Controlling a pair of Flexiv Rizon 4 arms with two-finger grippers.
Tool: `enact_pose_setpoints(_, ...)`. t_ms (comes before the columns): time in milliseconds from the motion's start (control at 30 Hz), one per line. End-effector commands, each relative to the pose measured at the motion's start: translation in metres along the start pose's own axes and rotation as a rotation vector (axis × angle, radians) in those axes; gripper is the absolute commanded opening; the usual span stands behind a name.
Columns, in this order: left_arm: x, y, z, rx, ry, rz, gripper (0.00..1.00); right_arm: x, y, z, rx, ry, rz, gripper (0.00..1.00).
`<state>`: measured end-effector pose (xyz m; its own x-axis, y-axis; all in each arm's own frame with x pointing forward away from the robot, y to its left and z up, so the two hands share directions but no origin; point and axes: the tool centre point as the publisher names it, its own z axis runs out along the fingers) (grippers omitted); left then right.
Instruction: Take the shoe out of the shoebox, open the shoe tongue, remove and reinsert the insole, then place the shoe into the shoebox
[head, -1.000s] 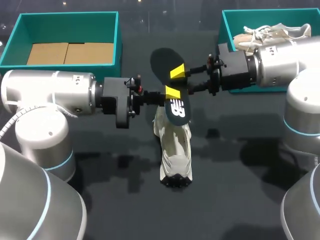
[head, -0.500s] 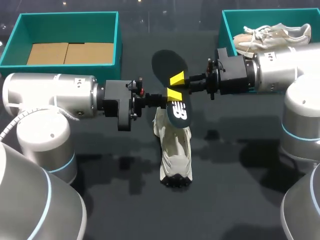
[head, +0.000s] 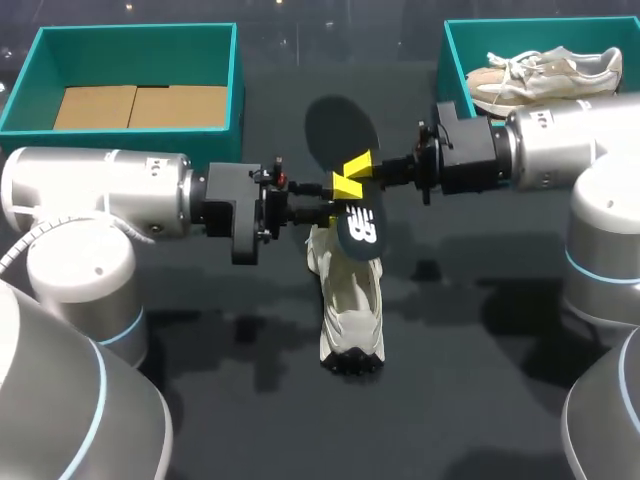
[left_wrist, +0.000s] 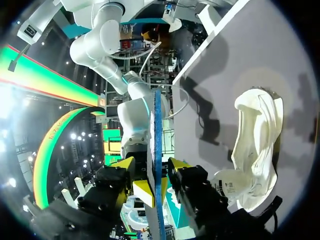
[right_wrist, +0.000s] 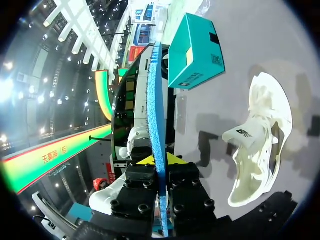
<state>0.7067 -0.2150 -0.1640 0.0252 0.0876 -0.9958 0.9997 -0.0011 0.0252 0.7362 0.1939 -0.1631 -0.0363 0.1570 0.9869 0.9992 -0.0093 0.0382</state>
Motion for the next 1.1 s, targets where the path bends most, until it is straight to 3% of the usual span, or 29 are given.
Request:
enact_pose_setpoints(33, -0.016, -0.012, -0.055, 0.002, 0.124, -0.016, 1.00, -0.002, -0.008, -0.006, 0.002, -0.003, 0.001, 0.00)
enact_pose_setpoints(167, -0.023, -0.010, -0.085, 0.041, 0.304, -0.006, 1.00, -0.003, -0.013, -0.007, 0.007, 0.000, -0.006, 0.00)
enact_pose_setpoints(333, -0.023, -0.010, -0.085, 0.041, 0.304, -0.006, 1.00, -0.006, -0.023, -0.003, 0.057, 0.035, -0.048, 0.00)
enact_pose_setpoints(767, -0.026, -0.008, -0.082, 0.040, 0.331, -0.006, 1.00, -0.006, -0.023, -0.003, 0.057, 0.035, -0.048, 0.00)
enact_pose_setpoints(900, -0.037, 0.006, -0.079, 0.055, 0.486, -0.024, 1.00, -0.016, -0.020, -0.010, 0.069, 0.067, -0.046, 0.00)
enact_pose_setpoints(1033, -0.049, 0.028, -0.091, 0.058, 0.550, -0.134, 1.00, -0.026, -0.025, -0.011, 0.072, 0.108, -0.028, 0.00)
enact_pose_setpoints(1100, -0.054, 0.042, -0.094, 0.105, 0.588, -0.203, 1.00, -0.029, -0.029, -0.011, 0.074, 0.123, -0.030, 0.00)
